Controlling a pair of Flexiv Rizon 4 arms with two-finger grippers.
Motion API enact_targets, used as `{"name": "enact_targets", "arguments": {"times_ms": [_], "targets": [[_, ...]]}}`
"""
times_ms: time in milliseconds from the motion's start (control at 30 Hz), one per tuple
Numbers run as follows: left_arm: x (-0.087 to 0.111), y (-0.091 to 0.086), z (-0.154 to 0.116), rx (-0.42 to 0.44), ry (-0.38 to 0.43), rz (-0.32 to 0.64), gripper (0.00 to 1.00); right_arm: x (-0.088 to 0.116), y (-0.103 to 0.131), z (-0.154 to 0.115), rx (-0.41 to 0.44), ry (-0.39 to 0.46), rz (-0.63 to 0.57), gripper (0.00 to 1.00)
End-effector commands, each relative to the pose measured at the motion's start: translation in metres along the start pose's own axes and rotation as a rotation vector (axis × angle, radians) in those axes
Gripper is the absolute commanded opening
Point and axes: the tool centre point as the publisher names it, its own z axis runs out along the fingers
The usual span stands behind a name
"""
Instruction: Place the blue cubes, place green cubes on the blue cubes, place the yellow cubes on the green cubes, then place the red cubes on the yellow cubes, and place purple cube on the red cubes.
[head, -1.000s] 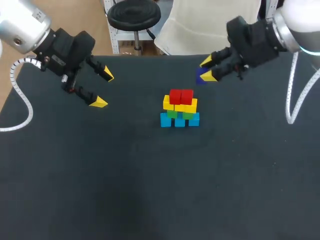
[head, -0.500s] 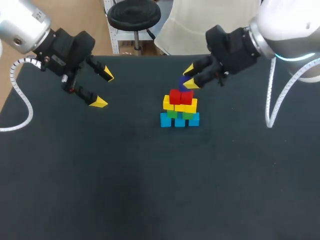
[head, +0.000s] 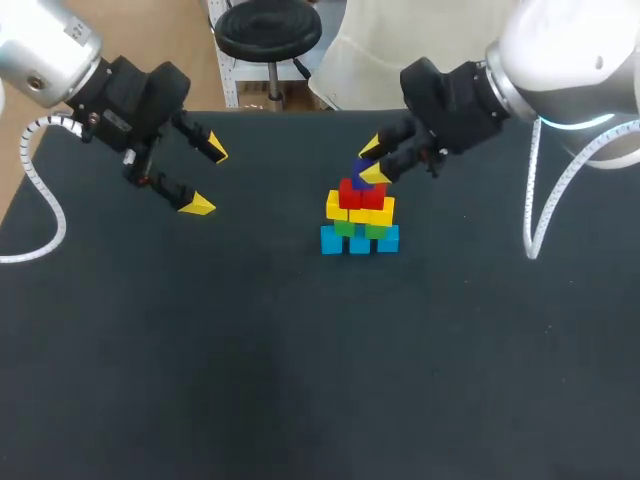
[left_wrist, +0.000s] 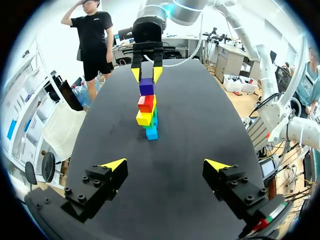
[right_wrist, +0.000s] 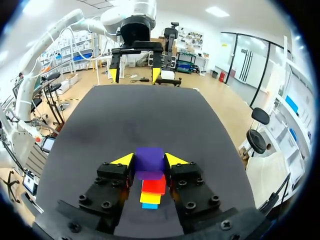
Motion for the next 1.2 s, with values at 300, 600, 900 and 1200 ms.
{"name": "enact_targets", "arguments": {"times_ms": [300, 600, 900, 1200], "targets": [[0.0007, -0.0004, 0.0002, -0.002, -0.001, 0.002, 1.0, 0.0032, -0.0038, 0.0032, 0.002, -0.005, 0.011, 0.0], [0.0007, -0.0004, 0.0002, -0.002, -0.001, 0.002, 1.0, 0.0047, -0.0051, 0.0056, -0.002, -0.007, 0.019, 0.0], [0.0007, -0.0004, 0.0002, -0.002, -0.001, 0.002, 1.0, 0.0062, -0.0075, 0.006, -0.003, -0.006, 0.025, 0.0], [0.0007, -0.0004, 0.0002, -0.002, -0.001, 0.002, 1.0, 0.0067, -0.0086, 0.007, -0.008, -0.007, 0.027, 0.26]]}}
